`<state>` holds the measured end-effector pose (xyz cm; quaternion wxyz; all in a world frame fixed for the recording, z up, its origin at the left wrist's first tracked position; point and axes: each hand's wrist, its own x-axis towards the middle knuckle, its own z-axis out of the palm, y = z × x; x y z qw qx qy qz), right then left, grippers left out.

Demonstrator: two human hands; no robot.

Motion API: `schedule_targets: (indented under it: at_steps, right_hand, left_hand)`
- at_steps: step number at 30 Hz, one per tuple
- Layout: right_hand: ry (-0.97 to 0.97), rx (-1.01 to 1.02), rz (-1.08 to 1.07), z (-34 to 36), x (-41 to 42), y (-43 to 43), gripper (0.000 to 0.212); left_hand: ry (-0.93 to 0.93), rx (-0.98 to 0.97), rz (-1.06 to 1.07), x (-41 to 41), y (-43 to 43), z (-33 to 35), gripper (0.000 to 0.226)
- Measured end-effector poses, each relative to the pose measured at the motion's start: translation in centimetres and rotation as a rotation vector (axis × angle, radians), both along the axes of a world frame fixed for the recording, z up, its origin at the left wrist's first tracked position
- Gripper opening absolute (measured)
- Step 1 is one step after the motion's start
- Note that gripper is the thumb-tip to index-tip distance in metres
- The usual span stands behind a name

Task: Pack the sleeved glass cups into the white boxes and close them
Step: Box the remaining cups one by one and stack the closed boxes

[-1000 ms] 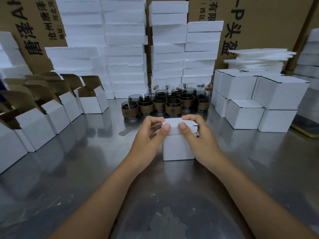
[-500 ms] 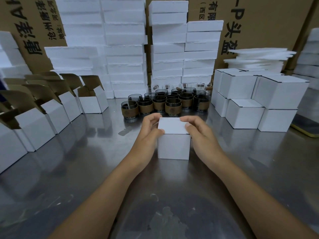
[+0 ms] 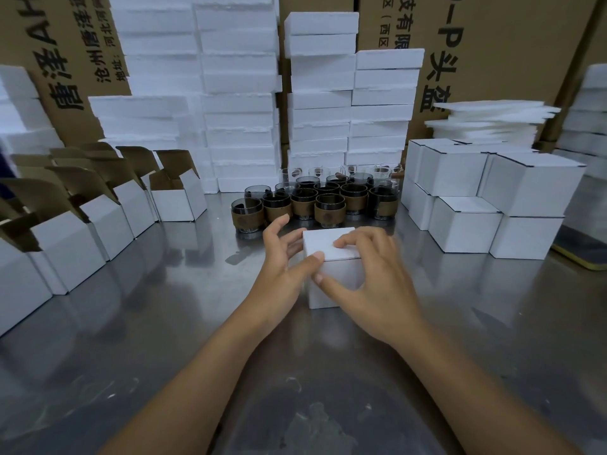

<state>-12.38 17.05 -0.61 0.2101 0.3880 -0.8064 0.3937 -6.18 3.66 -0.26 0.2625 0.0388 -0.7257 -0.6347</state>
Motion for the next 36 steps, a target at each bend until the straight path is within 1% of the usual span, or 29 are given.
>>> schedule_targets:
  at_steps: [2,6,8,11,15,20,23,25,26,29,31,34,36]
  right_hand:
    - [0.012,0.013,-0.028,0.0,0.2,-0.2,0.056]
    - [-0.134,-0.091,-0.007,-0.6,0.2,-0.6,0.065]
    - [-0.171,-0.131,-0.001,-0.8,0.1,-0.7,0.068]
    - [-0.212,-0.182,-0.003,-1.0,-0.3,-0.6,0.066]
    - [-0.231,-0.202,-0.063,-0.8,-1.0,-0.2,0.06]
    - [-0.308,-0.182,-0.104,0.5,-2.9,1.1,0.059]
    - [-0.268,-0.207,-0.15,2.3,-4.5,2.8,0.059]
    - [-0.208,-0.213,-0.204,4.1,-5.9,4.0,0.057]
    - [-0.151,-0.18,-0.238,5.1,-6.6,4.7,0.057]
    - [0.066,0.009,-0.391,7.6,-8.9,6.5,0.058]
    - [0.144,0.073,-0.479,8.6,-10.3,7.5,0.059]
    - [0.148,0.107,-0.563,9.0,-11.9,8.8,0.058]
    - [0.138,0.116,-0.582,8.8,-12.6,9.4,0.058]
  left_hand:
    - [-0.011,-0.037,0.003,0.1,0.1,-0.1,0.064]
    - [-0.018,-0.08,0.009,0.3,0.3,0.0,0.069]
    - [-0.023,-0.071,0.019,0.4,0.4,0.1,0.072]
    - [-0.026,-0.048,0.034,0.5,0.3,0.1,0.066]
    - [-0.033,-0.045,0.076,0.5,0.0,-0.1,0.048]
    - [-0.034,-0.02,0.102,0.4,0.0,-0.1,0.042]
    - [-0.026,-0.013,0.109,0.3,-0.2,-0.3,0.04]
    - [-0.028,-0.014,0.11,0.2,-0.3,-0.4,0.039]
    - [-0.029,-0.017,0.112,0.1,-0.3,-0.5,0.037]
    - [-0.023,-0.008,0.114,-0.3,-0.5,-0.7,0.032]
    - [-0.015,0.008,0.115,-0.5,-0.5,-0.8,0.032]
    - [-0.009,0.018,0.115,-0.7,-0.6,-1.0,0.032]
    - [-0.007,0.017,0.116,-0.7,-0.7,-1.1,0.032]
